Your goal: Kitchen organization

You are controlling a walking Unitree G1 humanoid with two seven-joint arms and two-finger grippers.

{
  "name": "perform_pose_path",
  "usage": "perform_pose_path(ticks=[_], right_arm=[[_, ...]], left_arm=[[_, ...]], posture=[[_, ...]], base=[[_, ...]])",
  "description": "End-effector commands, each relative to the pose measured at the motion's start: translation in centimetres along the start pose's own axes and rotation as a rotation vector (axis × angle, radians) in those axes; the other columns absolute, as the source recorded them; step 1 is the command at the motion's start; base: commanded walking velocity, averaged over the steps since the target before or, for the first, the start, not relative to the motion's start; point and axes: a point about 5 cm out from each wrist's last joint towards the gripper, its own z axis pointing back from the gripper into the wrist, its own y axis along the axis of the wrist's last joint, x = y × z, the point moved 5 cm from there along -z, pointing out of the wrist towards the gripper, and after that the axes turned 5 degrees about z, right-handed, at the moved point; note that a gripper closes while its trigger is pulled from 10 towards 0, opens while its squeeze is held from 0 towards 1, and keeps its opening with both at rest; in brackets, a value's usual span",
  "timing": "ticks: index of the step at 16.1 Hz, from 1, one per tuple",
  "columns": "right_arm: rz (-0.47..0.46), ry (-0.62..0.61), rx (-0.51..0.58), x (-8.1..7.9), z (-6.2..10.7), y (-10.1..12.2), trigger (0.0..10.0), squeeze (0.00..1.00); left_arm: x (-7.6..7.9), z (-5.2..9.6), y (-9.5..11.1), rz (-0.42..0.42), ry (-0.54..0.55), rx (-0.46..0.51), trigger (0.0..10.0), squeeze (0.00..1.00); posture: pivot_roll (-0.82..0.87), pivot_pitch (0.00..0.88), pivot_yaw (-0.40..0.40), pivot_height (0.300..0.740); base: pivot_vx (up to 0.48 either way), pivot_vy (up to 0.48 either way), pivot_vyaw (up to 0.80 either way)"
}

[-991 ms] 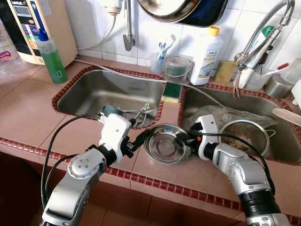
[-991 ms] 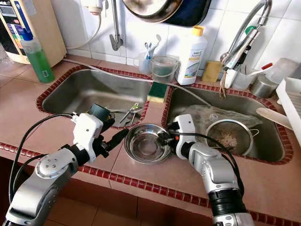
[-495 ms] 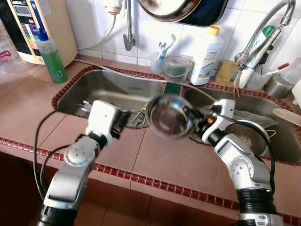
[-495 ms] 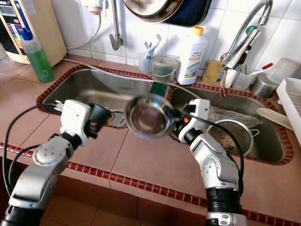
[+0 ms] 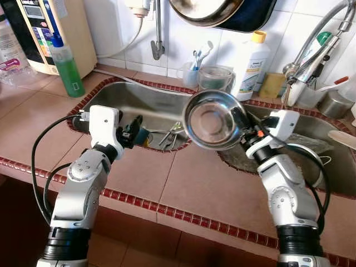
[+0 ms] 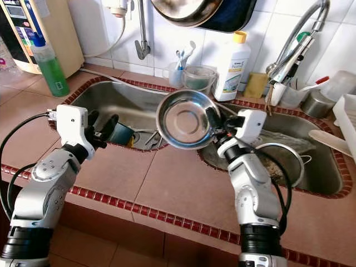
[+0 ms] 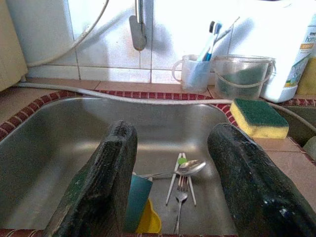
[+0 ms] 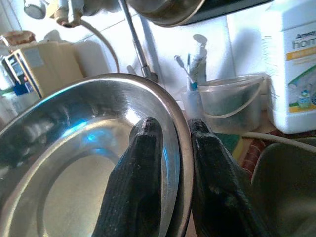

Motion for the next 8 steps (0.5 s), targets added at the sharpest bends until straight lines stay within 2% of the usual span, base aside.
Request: perform_pose_path(ticks=[1, 8], right_arm=[[0.021, 0.005, 0.023, -0.3, 0.0, 0.5, 10.0, 0.0], [0.049, 0.015, 0.038, -0.4, -0.4, 0.7, 10.0, 0.0]], left_arm=[[-0.1, -0.3, 0.4, -0.003, 0.001, 0.01, 10.0, 0.0], [1.0, -0.3, -0.2, 0.013, -0.027, 0.002, 10.0, 0.0]], posture=[[-0.15, 0.0, 0.008, 0.736], [-0.15, 0.0, 0.0, 0.736]], base=[[0.0, 0.458, 0.0], [0.0, 0.455, 0.0]])
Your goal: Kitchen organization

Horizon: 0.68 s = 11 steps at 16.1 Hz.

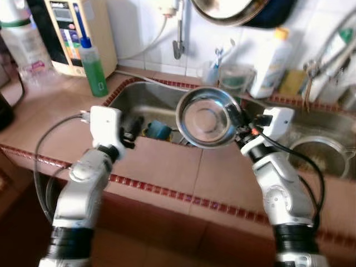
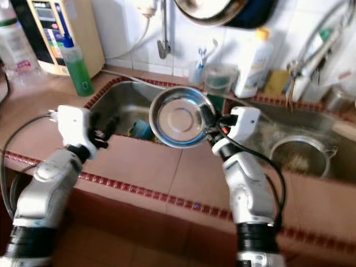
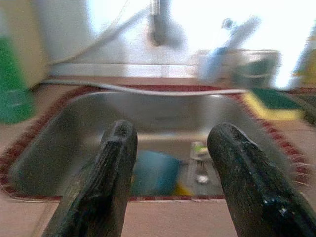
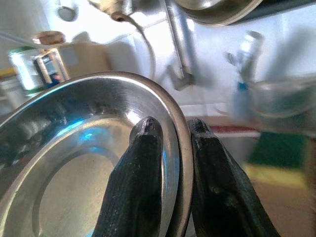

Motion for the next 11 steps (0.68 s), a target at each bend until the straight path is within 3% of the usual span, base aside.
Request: perform_pose_path(ticks=[1, 11], right_arm=[[0.011, 0.015, 0.029, -0.4, -0.3, 0.7, 10.0, 0.0], [0.031, 0.043, 0.02, -0.7, -0.8, 0.5, 10.0, 0.0]], left_arm=[[-0.5, 0.1, 0.5, -0.012, 0.012, 0.013, 10.0, 0.0], [0.5, 0.4, 0.3, -0.051, -0.058, 0.016, 10.0, 0.0]], posture=[[-0.15, 0.0, 0.0, 0.736], [-0.14, 0.0, -0.013, 0.736]], base=[[0.0, 0.307, 0.0], [0.0, 0.0, 0.0]])
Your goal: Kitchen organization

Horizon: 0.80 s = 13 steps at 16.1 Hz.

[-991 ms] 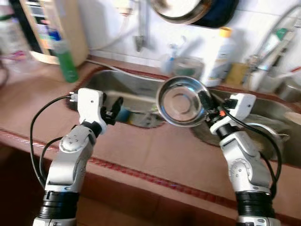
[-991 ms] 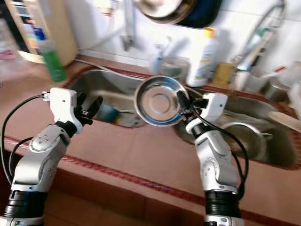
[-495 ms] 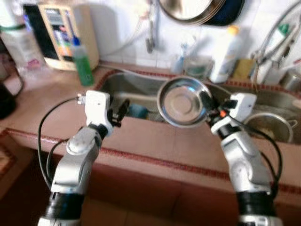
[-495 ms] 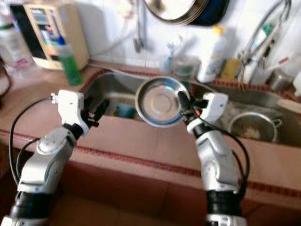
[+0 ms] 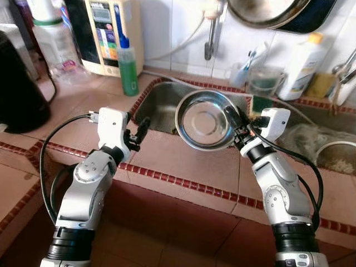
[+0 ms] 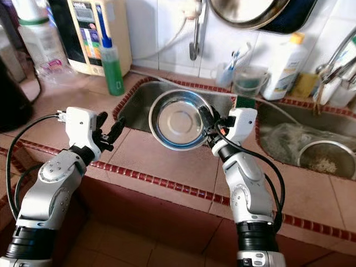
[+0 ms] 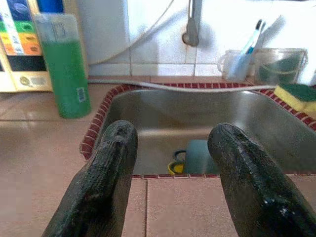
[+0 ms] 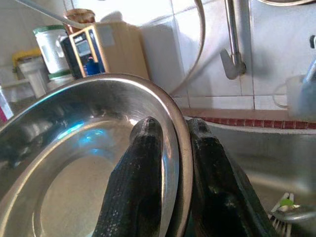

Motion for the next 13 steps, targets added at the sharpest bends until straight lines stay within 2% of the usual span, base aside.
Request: perform_pose_path(ticks=[1, 13], right_arm=[[0.013, 0.0, 0.016, 0.15, -0.26, 0.56, 10.0, 0.0], [0.031, -0.005, 0.009, 0.51, -0.33, 0.53, 10.0, 0.0]], left_arm=[[0.48, 0.12, 0.26, -0.005, -0.022, 0.012, 10.0, 0.0], [0.85, 0.0, 0.16, 0.0, -0.045, 0.011, 10.0, 0.0]], posture=[[-0.14, 0.0, -0.013, 0.736], [-0.14, 0.0, -0.012, 0.736]], base=[[0.27, 0.0, 0.0], [0.321, 0.0, 0.0]])
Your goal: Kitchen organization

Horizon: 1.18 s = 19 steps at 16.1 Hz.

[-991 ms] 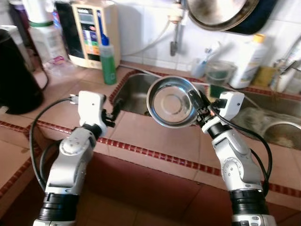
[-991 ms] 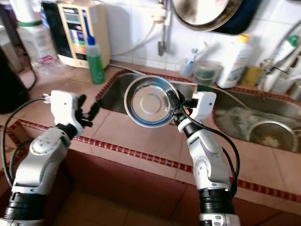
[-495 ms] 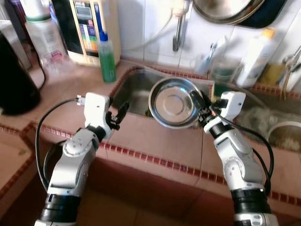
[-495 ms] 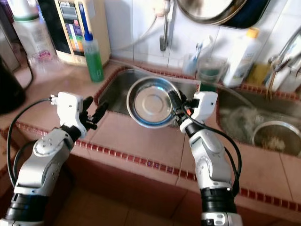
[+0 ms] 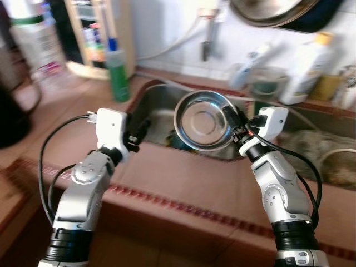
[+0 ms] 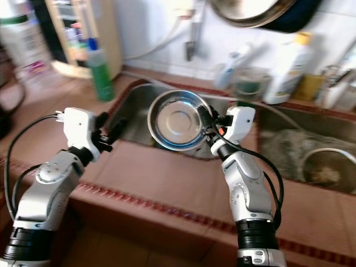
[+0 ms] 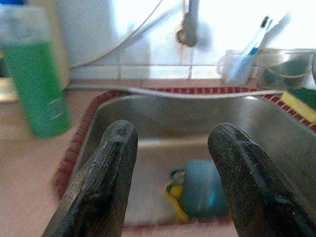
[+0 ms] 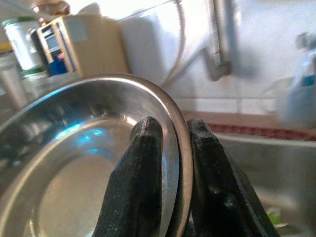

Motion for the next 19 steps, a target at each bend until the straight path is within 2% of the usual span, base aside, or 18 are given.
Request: perform_pose_path(ticks=[1, 5, 6, 9, 10, 13, 16, 17, 19], right_arm=[[-0.001, -0.019, 0.017, 0.6, -0.1, 0.6, 10.0, 0.0], [-0.028, -0.026, 0.028, 0.8, -0.2, 0.9, 10.0, 0.0], [-0.017, -0.039, 0.015, 1.0, -0.2, 0.8, 10.0, 0.0], [-0.015, -0.111, -0.04, 2.2, -0.5, 0.1, 10.0, 0.0], [-0.007, -0.169, -0.072, 3.2, -0.6, -0.3, 10.0, 0.0], [0.013, -0.26, -0.156, 5.5, -0.7, -1.0, 10.0, 0.0], [0.075, -0.311, -0.176, 7.5, -0.8, -0.8, 10.0, 0.0], [0.087, -0.315, -0.226, 7.9, -0.8, -1.5, 10.0, 0.0], [0.104, -0.312, -0.247, 8.2, -0.9, -1.9, 10.0, 0.0]], left_arm=[[0.7, -0.2, 0.1, 0.0, -0.023, 0.004, 10.0, 0.0], [0.8, -0.1, -0.1, 0.007, -0.02, -0.002, 10.0, 0.0], [0.8, -0.1, -0.1, 0.03, -0.013, 0.001, 10.0, 0.0], [1.1, -0.4, -0.5, -0.002, -0.011, -0.039, 10.0, 0.0], [1.6, -0.5, -0.9, -0.037, -0.031, -0.08, 10.0, 0.0], [3.2, -0.3, -1.2, -0.061, -0.098, -0.116, 10.0, 0.0], [6.0, 0.7, -1.2, -0.085, -0.245, -0.136, 10.0, 0.0], [6.7, 1.1, -1.3, -0.078, -0.285, -0.153, 10.0, 0.0], [8.1, 2.0, -1.9, -0.119, -0.369, -0.2, 10.0, 0.0]], posture=[[-0.14, 0.0, -0.012, 0.736], [-0.14, 0.0, -0.014, 0.736], [-0.14, 0.0, -0.015, 0.736], [-0.14, 0.0, -0.016, 0.736], [-0.14, 0.0, -0.015, 0.736], [-0.15, 0.0, -0.005, 0.736], [-0.14, 0.031, 0.003, 0.736], [-0.14, 0.059, 0.009, 0.736], [-0.13, 0.076, 0.01, 0.736]], base=[[0.322, 0.0, 0.0], [0.317, 0.0, -0.73], [0.0, 0.0, 0.0], [0.0, 0.0, 0.0], [0.0, 0.0, 0.0], [0.0, 0.0, 0.0], [0.0, 0.0, 0.0], [0.0, 0.0, 0.0], [0.0, 0.0, 0.0]])
